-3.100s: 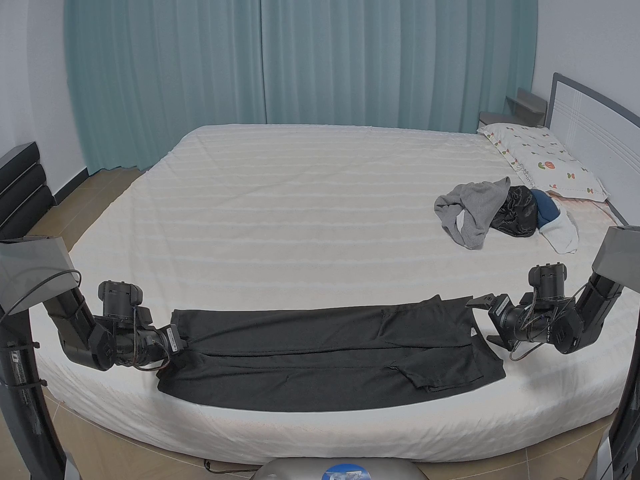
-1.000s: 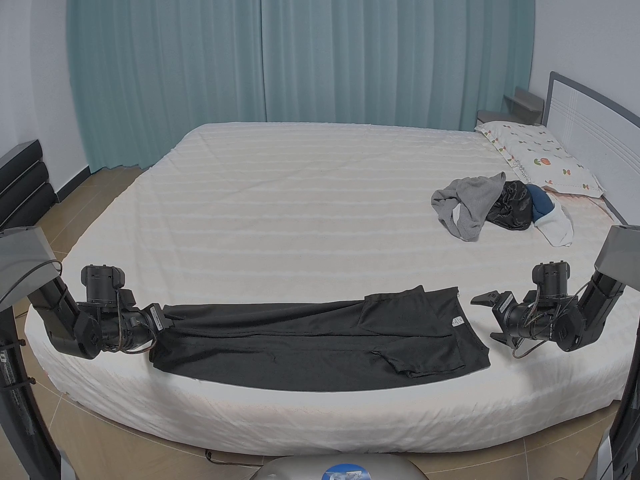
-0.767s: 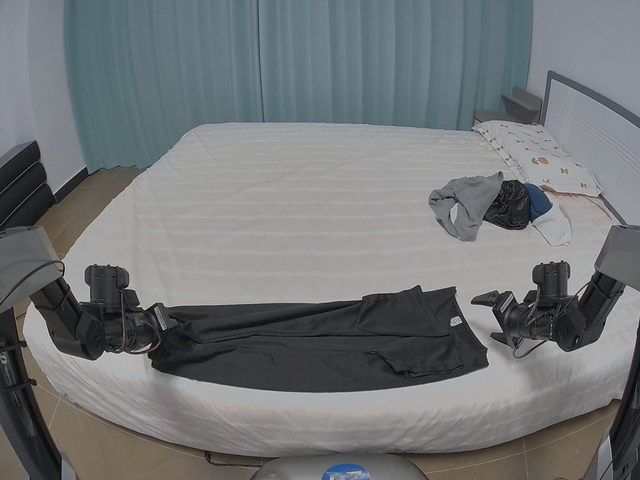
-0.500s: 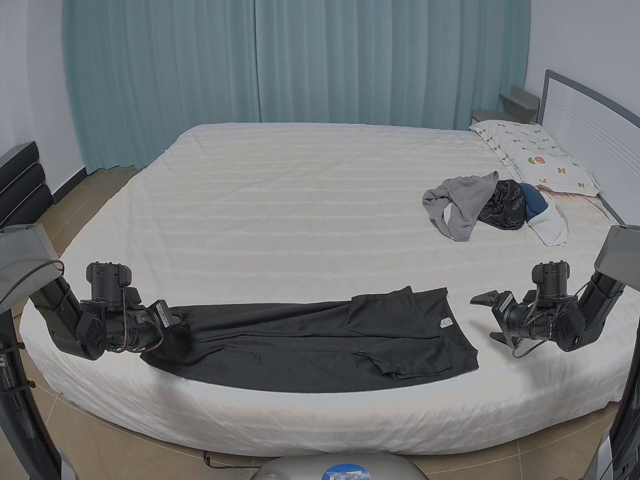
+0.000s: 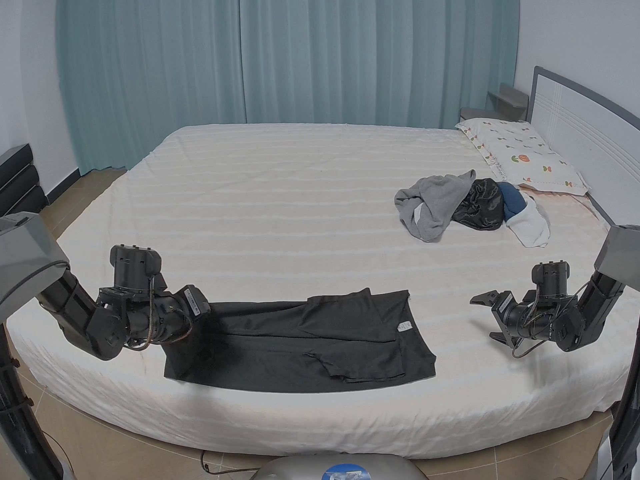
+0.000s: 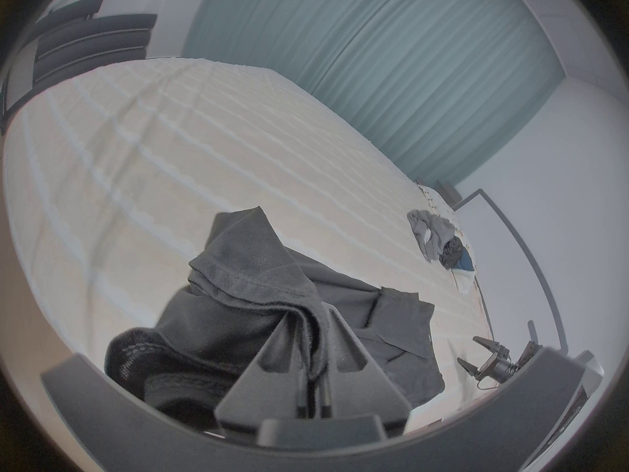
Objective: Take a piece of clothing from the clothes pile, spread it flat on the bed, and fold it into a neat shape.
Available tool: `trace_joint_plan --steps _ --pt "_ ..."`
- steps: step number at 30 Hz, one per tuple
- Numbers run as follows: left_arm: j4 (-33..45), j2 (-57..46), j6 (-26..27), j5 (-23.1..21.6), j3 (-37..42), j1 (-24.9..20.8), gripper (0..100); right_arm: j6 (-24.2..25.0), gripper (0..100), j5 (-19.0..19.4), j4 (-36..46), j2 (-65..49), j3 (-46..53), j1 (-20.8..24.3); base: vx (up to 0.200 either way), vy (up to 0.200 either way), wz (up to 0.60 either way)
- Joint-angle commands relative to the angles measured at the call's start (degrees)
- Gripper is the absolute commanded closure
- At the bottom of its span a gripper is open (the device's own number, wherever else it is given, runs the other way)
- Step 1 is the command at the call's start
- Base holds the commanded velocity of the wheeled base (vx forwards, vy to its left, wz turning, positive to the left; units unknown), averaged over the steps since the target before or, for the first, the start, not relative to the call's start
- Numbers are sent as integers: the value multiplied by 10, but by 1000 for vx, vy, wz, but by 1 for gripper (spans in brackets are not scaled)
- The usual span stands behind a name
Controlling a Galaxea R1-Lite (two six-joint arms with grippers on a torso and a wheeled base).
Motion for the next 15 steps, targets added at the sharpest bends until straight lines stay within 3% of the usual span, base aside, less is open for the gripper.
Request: trace_joint_plan --steps 1,15 --pt "46 -7 -3 35 -51 -58 100 0 0 0 0 1 1 1 0 -200 0" --pt "199 64 -2 92 -220 -176 100 -1 0 -1 0 5 0 5 0 -200 0"
